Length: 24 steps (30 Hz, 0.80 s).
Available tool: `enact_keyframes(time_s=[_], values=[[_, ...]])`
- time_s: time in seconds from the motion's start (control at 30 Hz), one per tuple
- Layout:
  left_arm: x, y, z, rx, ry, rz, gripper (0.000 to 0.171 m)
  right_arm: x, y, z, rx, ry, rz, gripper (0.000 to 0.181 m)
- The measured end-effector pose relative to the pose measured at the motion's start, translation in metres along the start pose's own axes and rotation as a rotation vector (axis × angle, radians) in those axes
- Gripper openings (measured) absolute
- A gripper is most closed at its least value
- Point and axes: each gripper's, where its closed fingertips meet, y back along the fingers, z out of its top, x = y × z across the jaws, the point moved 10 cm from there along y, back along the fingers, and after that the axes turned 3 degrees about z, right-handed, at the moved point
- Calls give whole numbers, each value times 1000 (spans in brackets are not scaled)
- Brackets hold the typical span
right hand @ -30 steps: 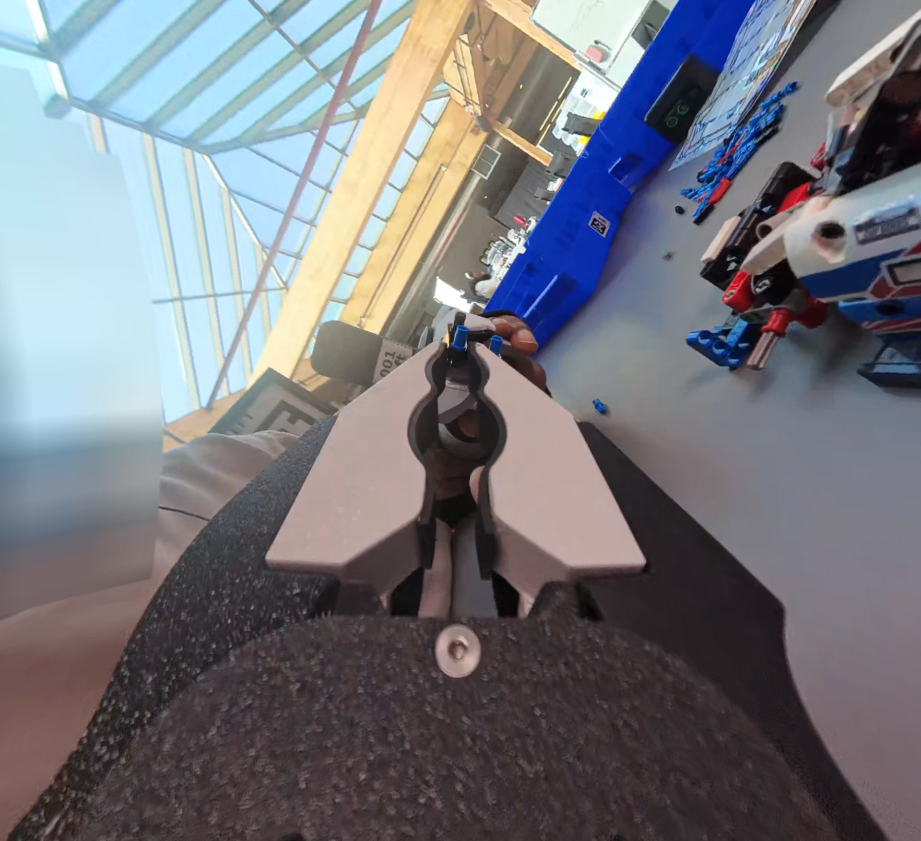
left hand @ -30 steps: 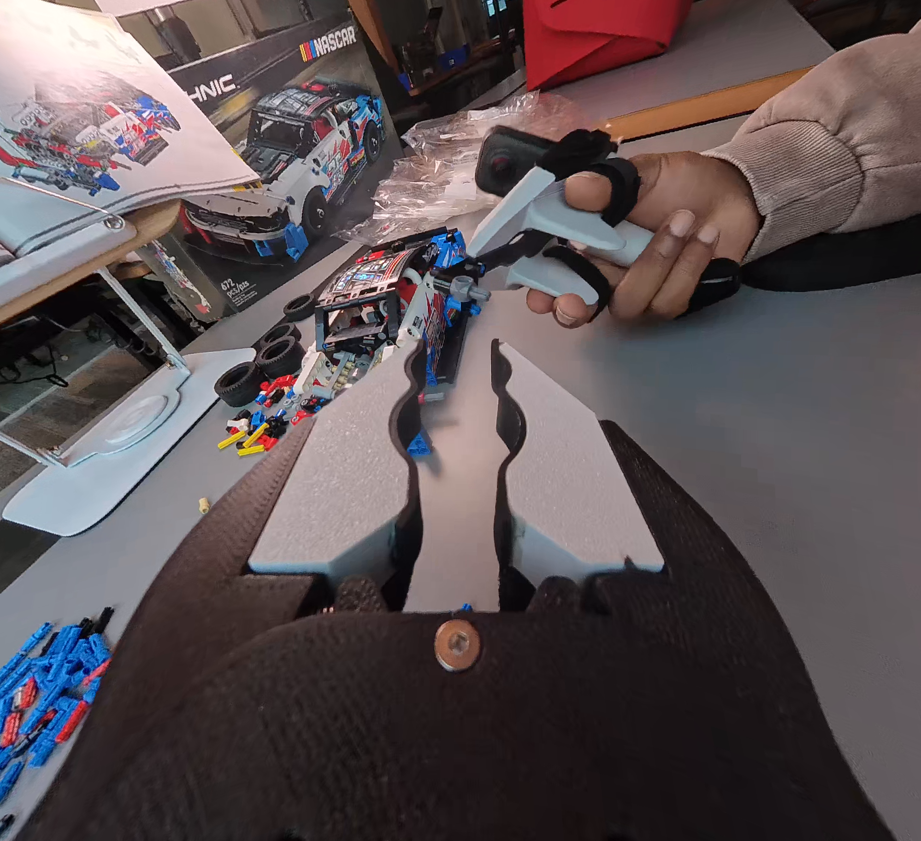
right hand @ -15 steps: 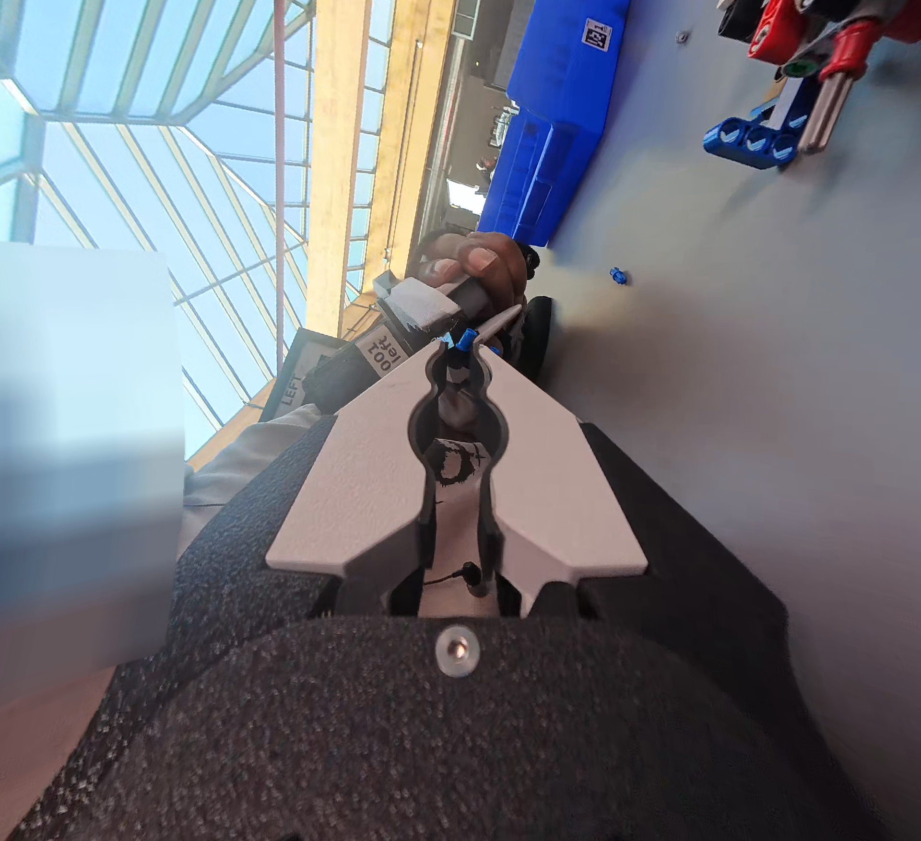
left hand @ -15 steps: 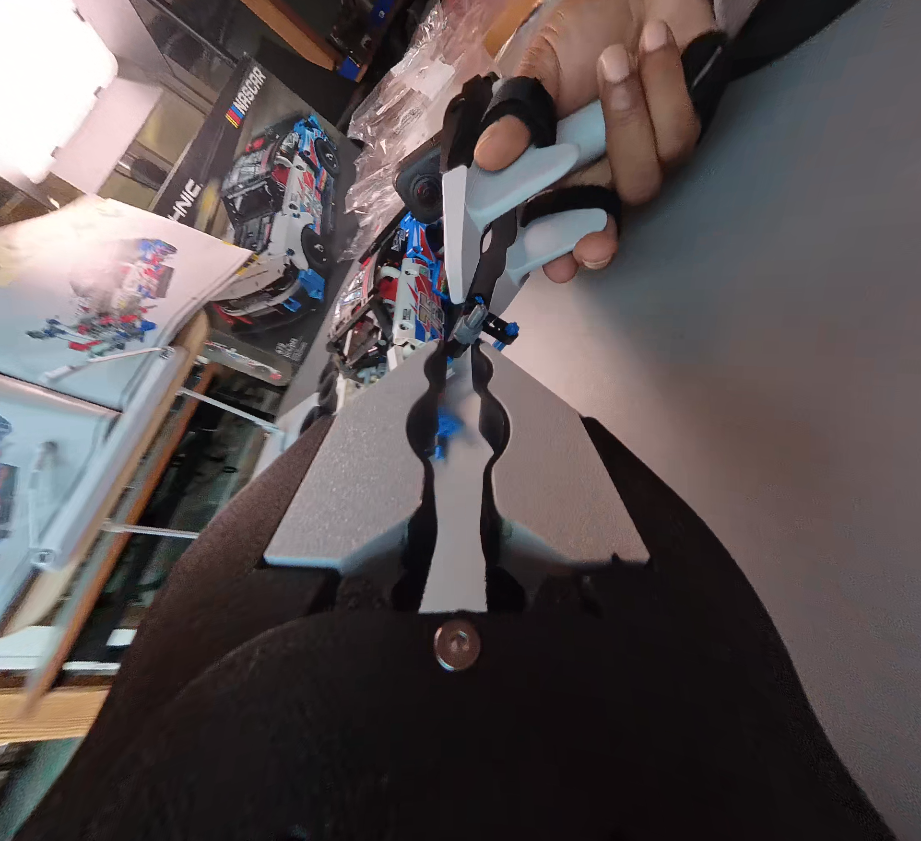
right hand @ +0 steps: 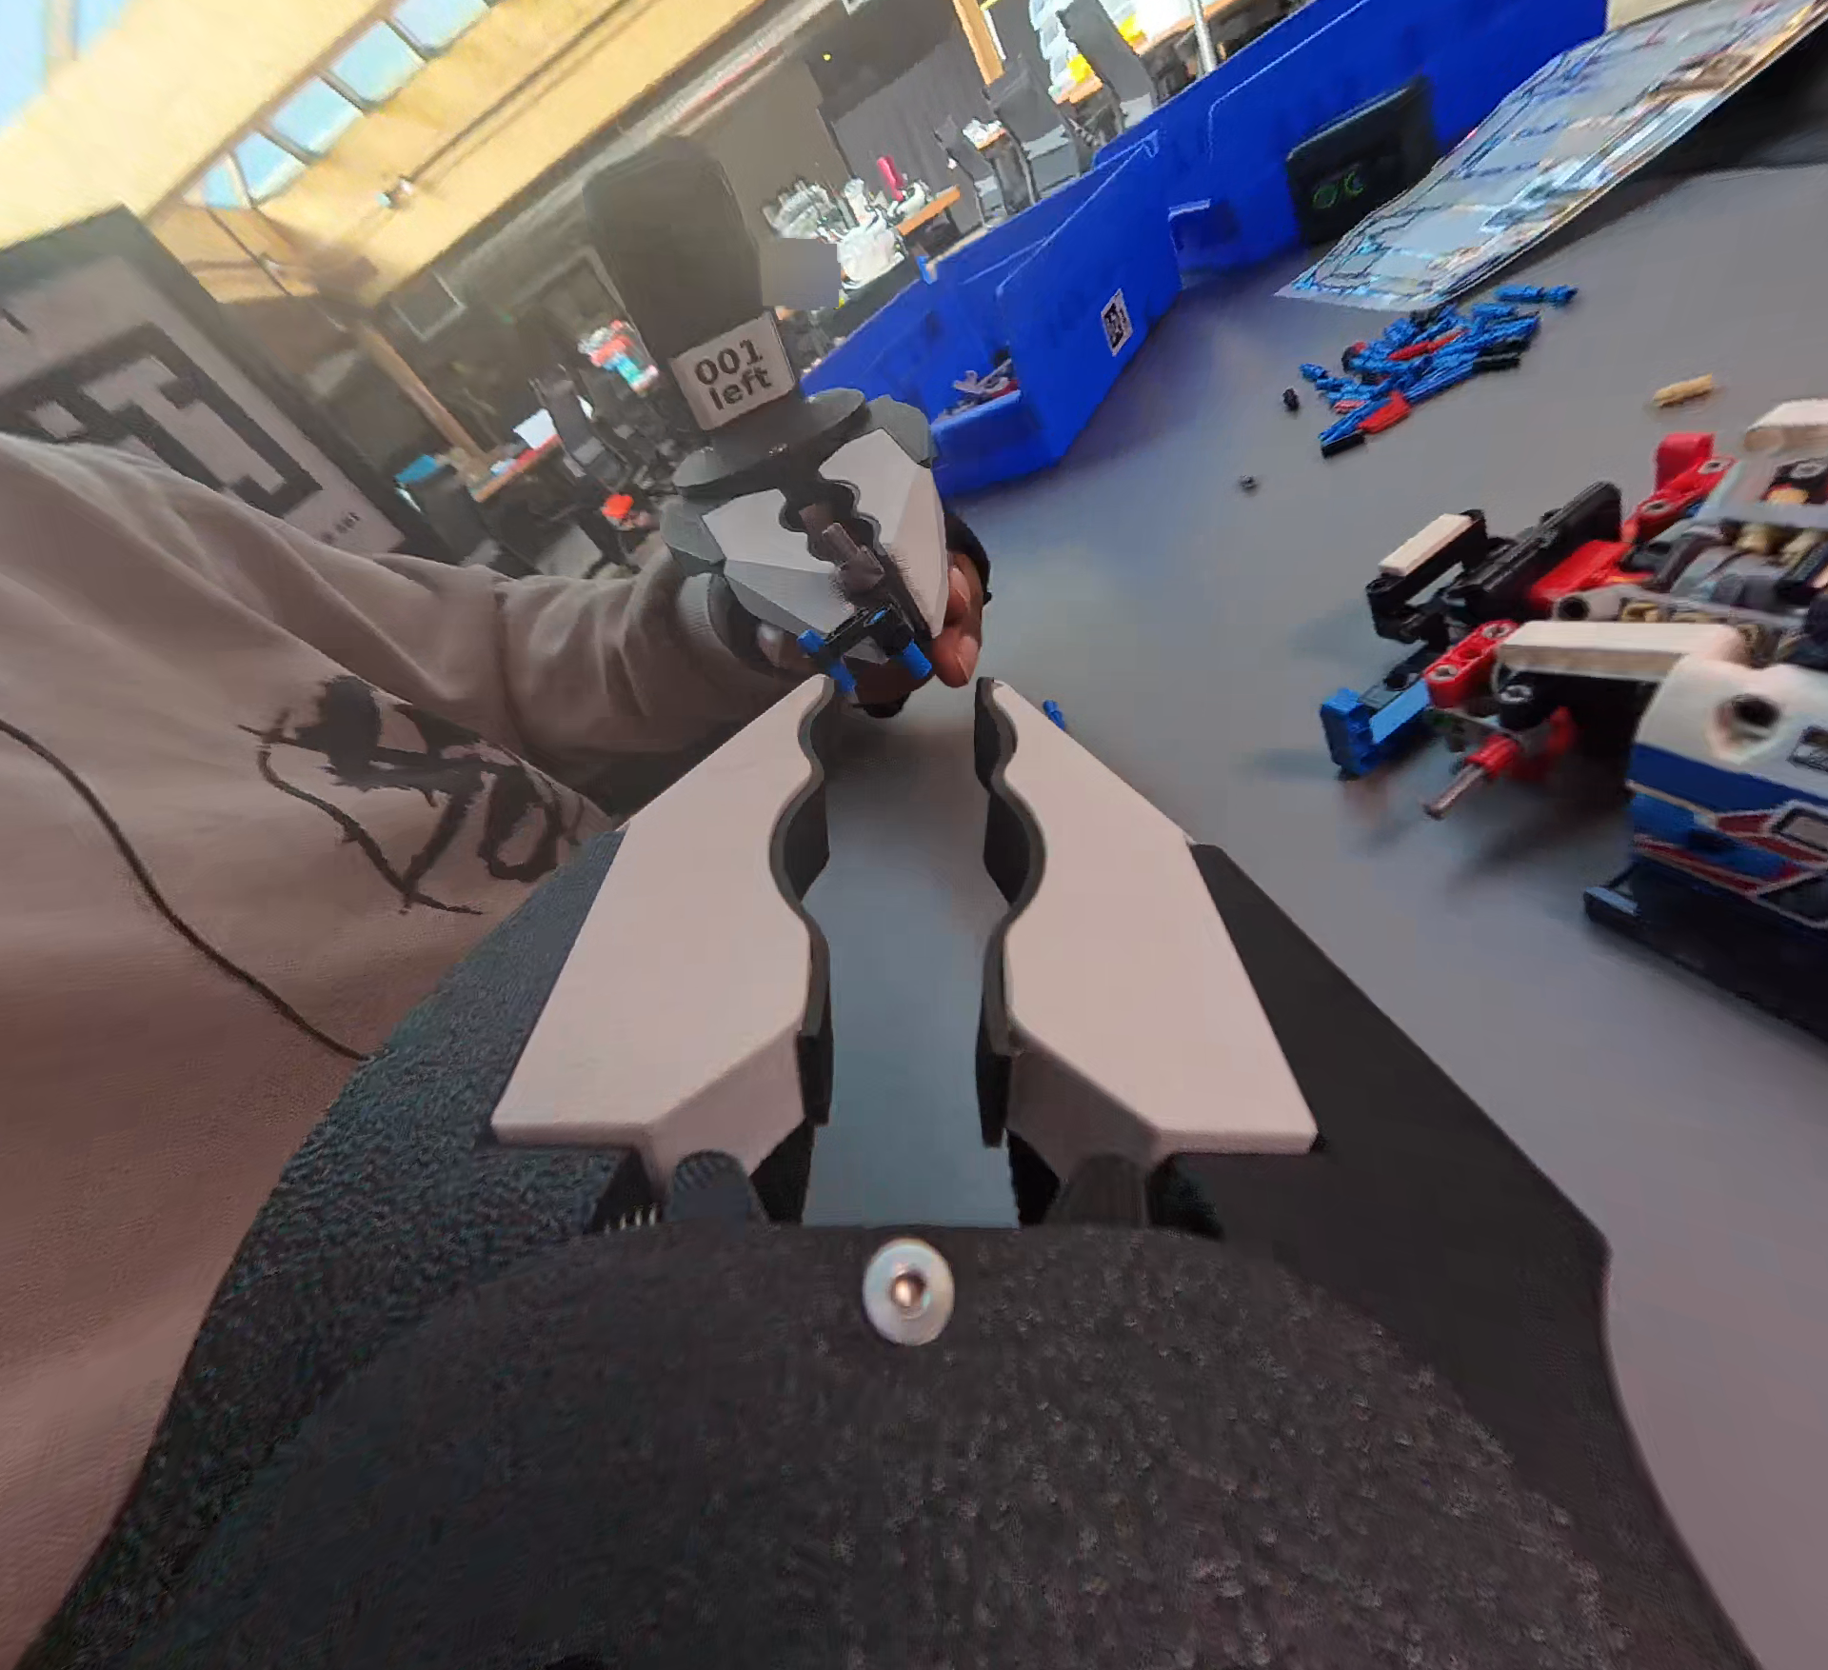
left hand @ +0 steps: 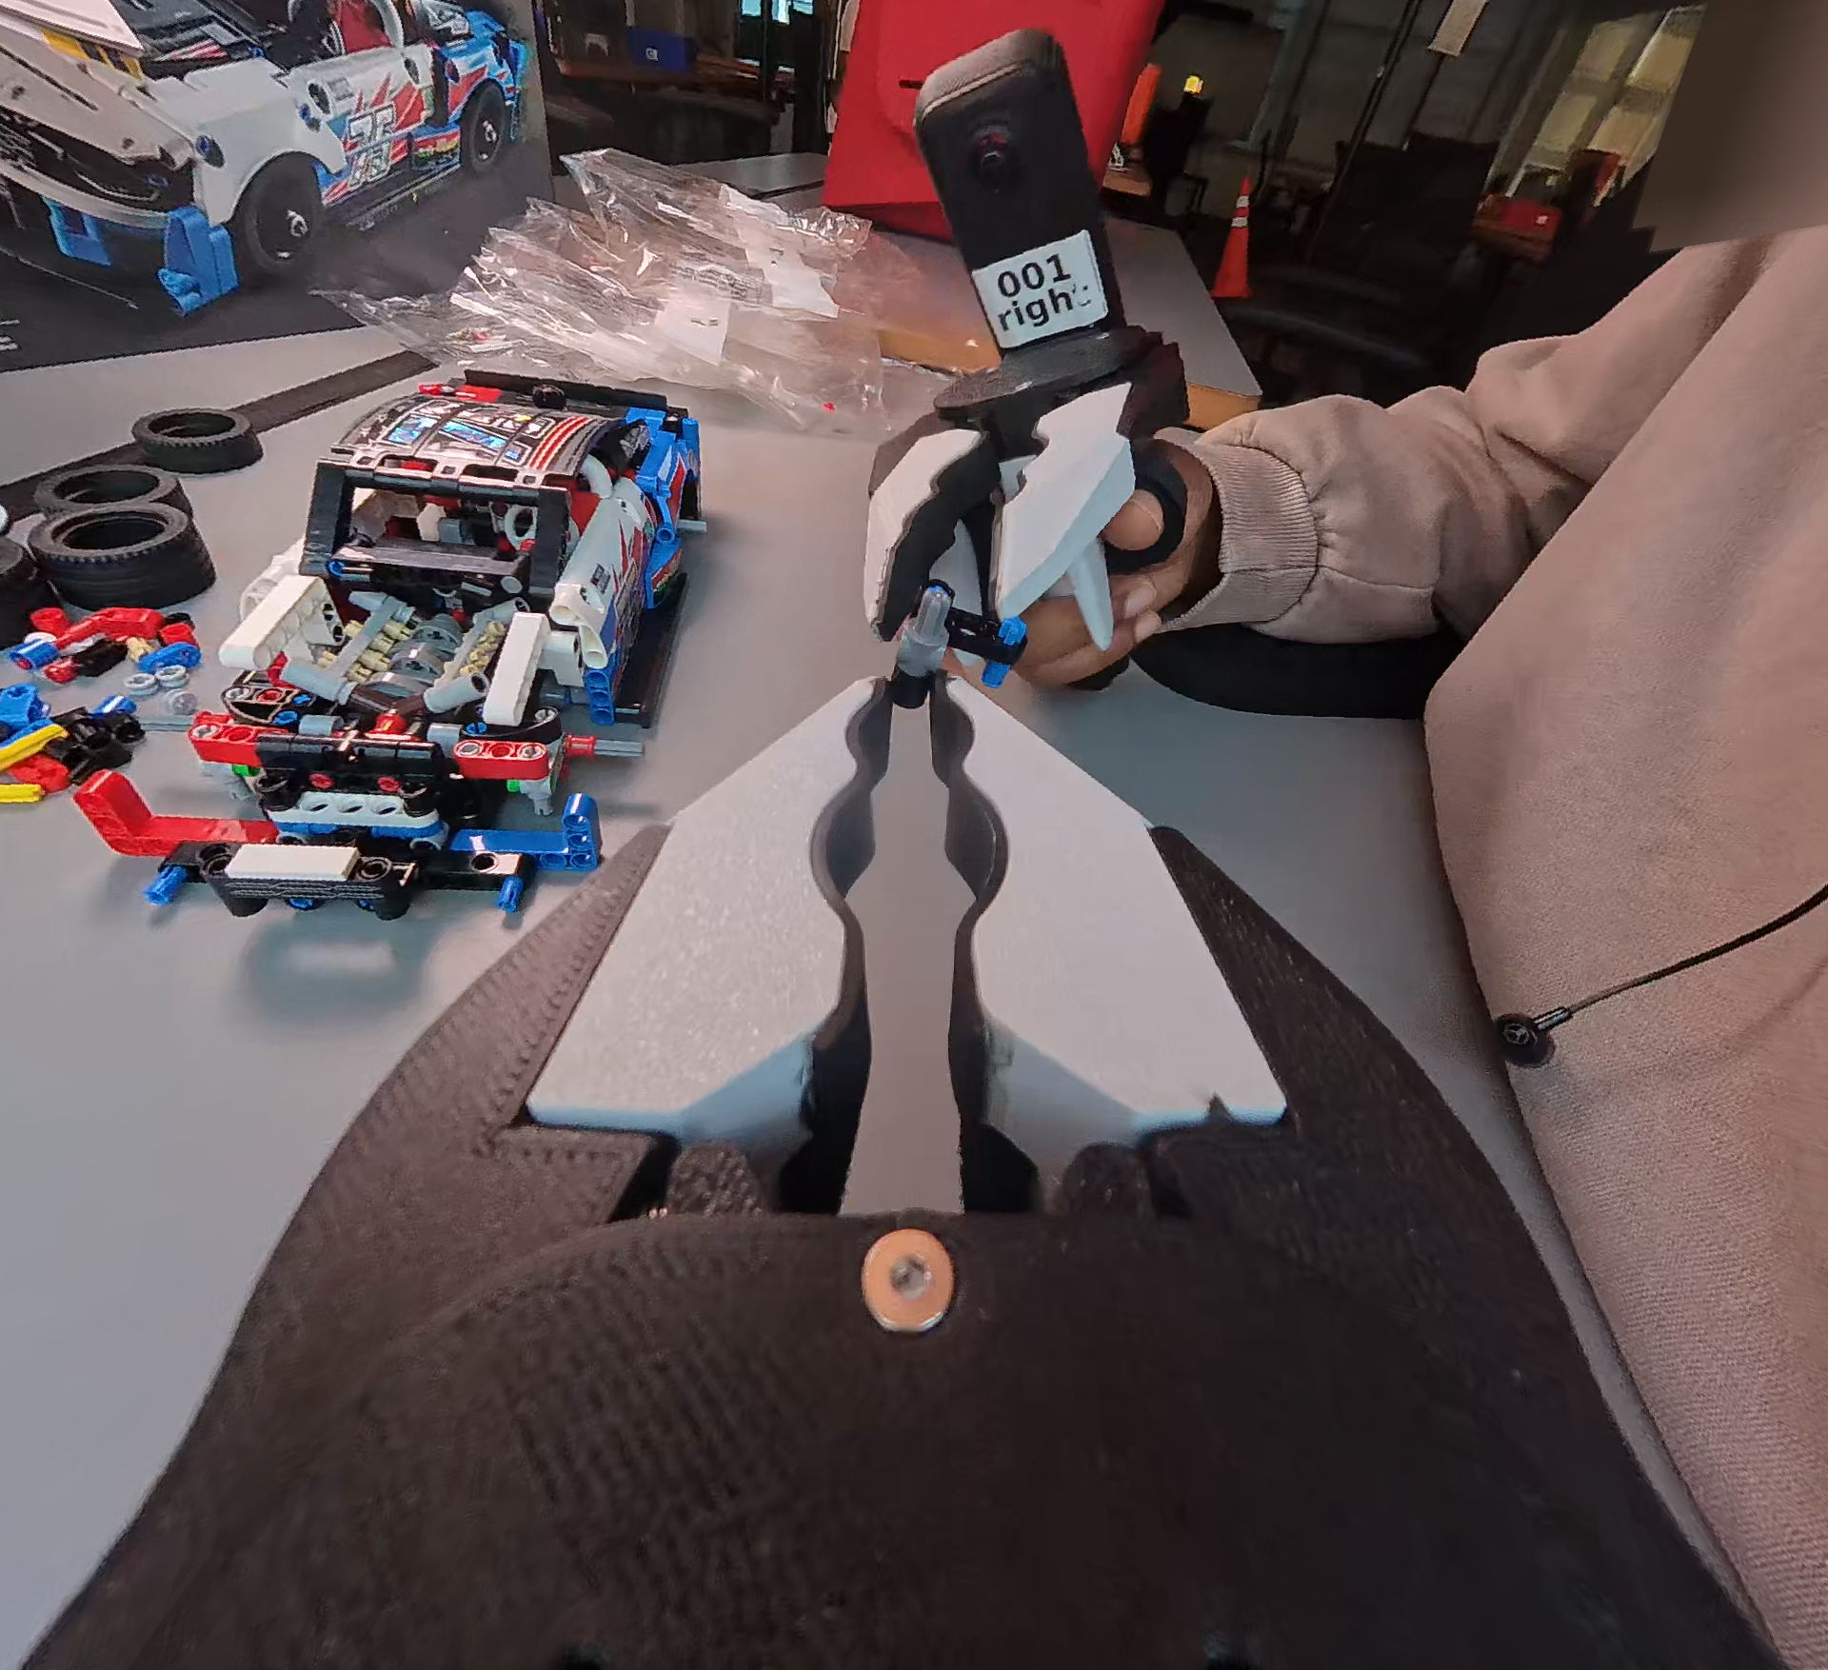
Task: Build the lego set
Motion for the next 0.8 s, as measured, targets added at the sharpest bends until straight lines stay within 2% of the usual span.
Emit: enact_keyframes(time_s=[0.17, 0.3, 0.37, 0.5, 0.57, 0.8], values=[[-3, -2, -2, 20, -6, -25, 6, 12, -6, -2, 54, 304, -86, 16], [-5, -3, -4, 38, 19, -65, 6, 19, -11, -9, 105, 482, -142, 3], [-4, -3, -5, 46, 45, -84, 6, 19, -12, -10, 121, 483, -137, 2], [-5, -3, -6, 40, 38, -90, 7, 17, -11, -9, 119, 374, -86, 2], [-5, -2, -6, 33, 32, -86, 12, 16, -10, -9, 119, 336, -60, 2], [-6, 1, -1, 51, 3, -108, 6, 17, -12, -10, 115, 320, -50, 2]])
